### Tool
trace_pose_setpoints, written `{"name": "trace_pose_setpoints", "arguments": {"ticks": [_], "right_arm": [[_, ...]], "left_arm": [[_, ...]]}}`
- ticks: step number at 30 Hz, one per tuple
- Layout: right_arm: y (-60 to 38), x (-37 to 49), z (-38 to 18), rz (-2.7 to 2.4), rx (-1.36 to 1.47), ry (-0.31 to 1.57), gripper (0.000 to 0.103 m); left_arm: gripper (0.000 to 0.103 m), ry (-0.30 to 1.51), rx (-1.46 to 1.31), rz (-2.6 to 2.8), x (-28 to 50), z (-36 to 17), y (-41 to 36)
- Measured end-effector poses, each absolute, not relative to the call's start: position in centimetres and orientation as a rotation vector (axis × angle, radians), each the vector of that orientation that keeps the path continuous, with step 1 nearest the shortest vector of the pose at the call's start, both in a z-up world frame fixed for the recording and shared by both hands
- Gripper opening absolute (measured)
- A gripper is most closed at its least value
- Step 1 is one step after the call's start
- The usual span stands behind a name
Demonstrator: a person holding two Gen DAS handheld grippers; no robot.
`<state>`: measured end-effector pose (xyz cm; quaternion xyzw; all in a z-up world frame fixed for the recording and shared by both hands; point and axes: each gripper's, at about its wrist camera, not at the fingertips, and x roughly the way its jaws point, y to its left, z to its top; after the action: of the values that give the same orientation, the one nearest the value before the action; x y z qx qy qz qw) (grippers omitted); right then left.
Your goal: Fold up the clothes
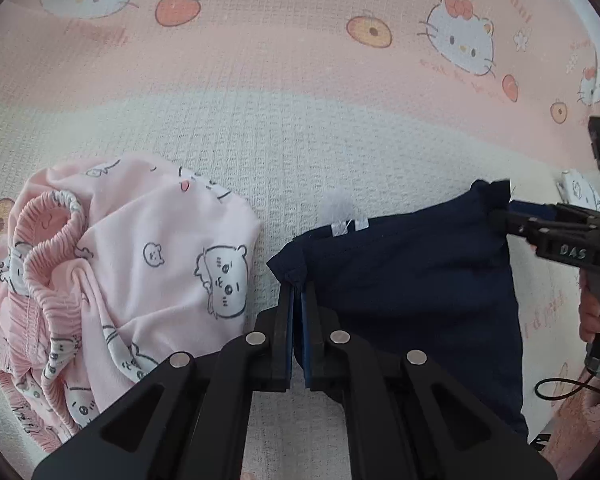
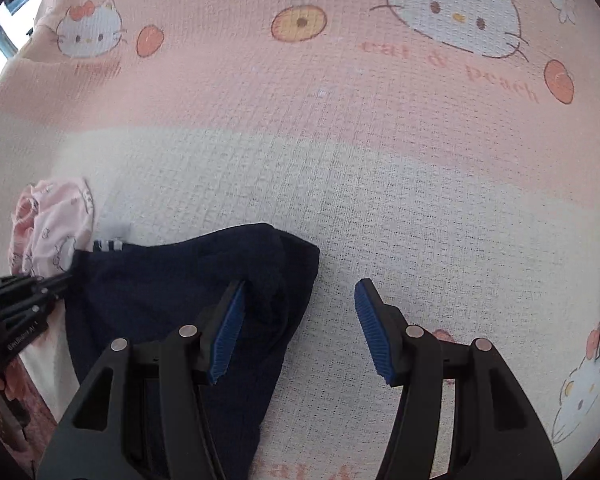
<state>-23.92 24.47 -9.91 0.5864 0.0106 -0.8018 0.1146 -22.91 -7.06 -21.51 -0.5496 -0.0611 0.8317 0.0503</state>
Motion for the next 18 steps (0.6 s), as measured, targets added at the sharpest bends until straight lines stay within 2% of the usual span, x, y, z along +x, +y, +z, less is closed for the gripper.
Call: {"name": "trace_pose_setpoints", "arguments": {"ticks": [8,12,15,18], "right_arm": [[27.0,-24.3,-10.4,-2.389,1.758,-0.037,0.058],[27.4,-24.2,-9.1,-2.404,1.710,-0.078,0.059],[27.4,-23.5,-7.1,-2.448,1.600,-0.097,0.060],[28.4,-24.0,-7.0,-2.534,1.622,-0.113,0.060]], "left_arm": [[0.007,-0.299,-1.683,2.451,-24.5,-22.7,-6.5],[0.016,-0.232,-1.650,2.570,-23.2,-20.6,-6.3],[0.017,-0.213,-1.615,2.598,-22.8,-19.5,-5.4],[0.016,-0.247,-1.588,2.545,-23.2,-19.4,-3.8]]}}
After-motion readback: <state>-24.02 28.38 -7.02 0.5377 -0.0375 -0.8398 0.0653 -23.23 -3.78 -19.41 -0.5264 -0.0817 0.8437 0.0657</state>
